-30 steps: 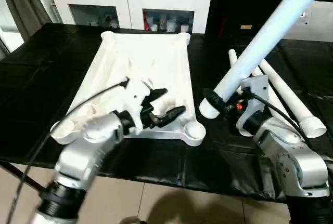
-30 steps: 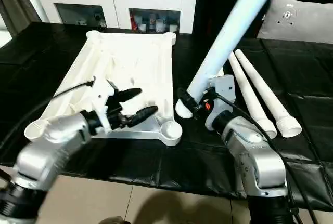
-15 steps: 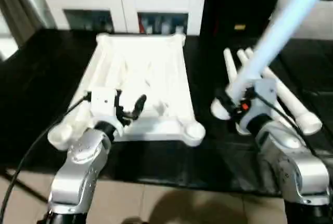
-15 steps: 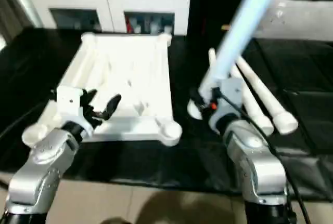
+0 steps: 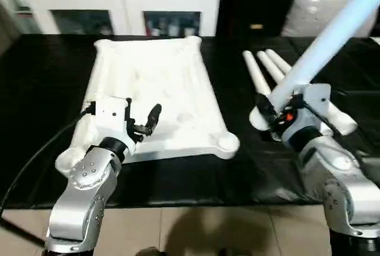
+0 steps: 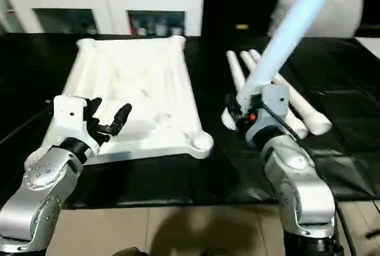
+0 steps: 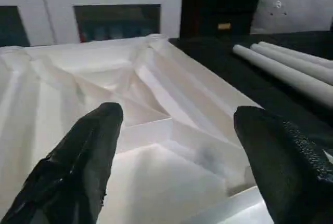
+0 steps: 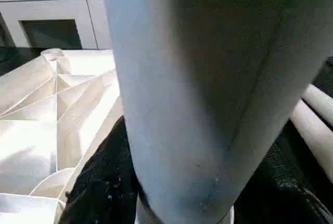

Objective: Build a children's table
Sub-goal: Pick table leg

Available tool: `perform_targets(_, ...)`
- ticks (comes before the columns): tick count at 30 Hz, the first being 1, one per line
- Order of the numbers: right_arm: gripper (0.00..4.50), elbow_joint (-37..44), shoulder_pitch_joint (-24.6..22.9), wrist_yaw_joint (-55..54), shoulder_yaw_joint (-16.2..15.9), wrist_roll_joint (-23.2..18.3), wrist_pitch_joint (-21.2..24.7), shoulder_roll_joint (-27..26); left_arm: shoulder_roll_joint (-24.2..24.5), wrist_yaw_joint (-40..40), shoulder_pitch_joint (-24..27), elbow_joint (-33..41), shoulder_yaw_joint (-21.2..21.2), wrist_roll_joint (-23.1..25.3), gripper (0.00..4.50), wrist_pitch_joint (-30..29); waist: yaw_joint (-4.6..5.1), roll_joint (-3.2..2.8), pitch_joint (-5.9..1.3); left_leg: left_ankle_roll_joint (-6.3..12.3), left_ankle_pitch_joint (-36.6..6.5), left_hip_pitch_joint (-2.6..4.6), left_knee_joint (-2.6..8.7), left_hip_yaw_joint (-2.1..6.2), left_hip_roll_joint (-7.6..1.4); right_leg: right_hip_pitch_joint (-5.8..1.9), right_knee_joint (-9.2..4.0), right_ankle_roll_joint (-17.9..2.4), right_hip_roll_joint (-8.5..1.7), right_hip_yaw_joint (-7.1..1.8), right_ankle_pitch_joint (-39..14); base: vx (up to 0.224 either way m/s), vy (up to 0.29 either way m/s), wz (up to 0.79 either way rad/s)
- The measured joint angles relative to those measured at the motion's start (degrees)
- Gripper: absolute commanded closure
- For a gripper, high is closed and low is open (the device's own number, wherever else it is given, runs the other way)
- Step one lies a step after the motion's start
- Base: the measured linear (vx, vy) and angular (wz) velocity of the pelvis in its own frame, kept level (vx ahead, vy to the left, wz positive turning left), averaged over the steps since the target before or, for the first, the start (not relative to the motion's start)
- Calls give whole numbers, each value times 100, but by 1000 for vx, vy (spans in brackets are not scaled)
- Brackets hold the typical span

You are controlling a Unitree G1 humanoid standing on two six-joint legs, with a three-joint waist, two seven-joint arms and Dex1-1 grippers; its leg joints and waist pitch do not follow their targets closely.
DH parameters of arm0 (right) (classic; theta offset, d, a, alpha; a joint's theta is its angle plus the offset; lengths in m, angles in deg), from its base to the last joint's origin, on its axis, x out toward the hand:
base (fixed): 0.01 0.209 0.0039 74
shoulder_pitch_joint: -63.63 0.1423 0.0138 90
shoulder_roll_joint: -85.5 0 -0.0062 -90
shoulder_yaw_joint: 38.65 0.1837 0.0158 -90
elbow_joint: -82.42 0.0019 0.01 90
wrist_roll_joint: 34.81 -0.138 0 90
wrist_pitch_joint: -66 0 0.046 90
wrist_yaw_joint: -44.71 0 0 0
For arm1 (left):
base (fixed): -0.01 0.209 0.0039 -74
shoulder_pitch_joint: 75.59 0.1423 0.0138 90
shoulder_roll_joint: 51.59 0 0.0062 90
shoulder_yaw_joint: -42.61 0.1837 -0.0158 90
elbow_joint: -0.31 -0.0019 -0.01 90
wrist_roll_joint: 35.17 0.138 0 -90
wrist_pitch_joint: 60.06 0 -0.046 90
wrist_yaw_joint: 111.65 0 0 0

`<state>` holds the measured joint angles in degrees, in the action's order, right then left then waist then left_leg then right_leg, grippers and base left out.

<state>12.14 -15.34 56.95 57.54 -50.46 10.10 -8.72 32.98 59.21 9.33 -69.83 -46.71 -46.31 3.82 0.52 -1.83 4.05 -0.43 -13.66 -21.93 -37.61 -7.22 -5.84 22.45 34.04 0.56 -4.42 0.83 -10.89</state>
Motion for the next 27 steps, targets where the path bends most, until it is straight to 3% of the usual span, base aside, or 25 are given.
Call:
perform_targets(3,260,-12,14,-295,-8,232,-185,-51,7,-9,0,19,29,8,64,-1,-5,2,-1,-12,29,-11,12,-2,-7,25,11,33,0,2,90,0,0,0)
perform_targets(8,260,23,-59,-170,-92,191,-117,5,22,-13,-4,19,33,37,64,-3,-25,2,-1,-13,30,-11,88,-6,-13,51,10,34,3,11,114,10,-6,0)
perform_targets(10,260,182,-312,-189,-67,72,98,-92,29,-18,-4,25,34,74,64,-3,-70,3,-2,-7,34,-11,131,-8,-19,61,0,47,9,19,97,56,-31,2)
perform_targets(13,260,228,-562,-195,-47,-12,207,-176,26,-55,20,121,35,55,64,-3,-85,1,-1,22,47,-18,138,-8,-32,74,1,24,11,43,79,56,-21,1)
perform_targets(24,260,510,-586,-162,-60,-96,207,-161,69,-77,105,188,52,89,64,37,-68,-1,3,-46,49,-1,137,-10,-47,61,7,18,20,46,84,0,0,0)
perform_targets(26,260,537,-600,-156,-85,-114,207,-164,122,-81,108,195,77,104,64,26,-43,-15,8,-64,54,0,137,22,-77,42,-11,2,53,77,93,0,0,0)
perform_targets(27,260,542,-627,-136,-135,-146,207,-182,142,-80,127,203,71,103,64,25,-14,-30,16,-85,62,-2,137,74,-115,16,-23,-67,78,150,91,7,-51,7)
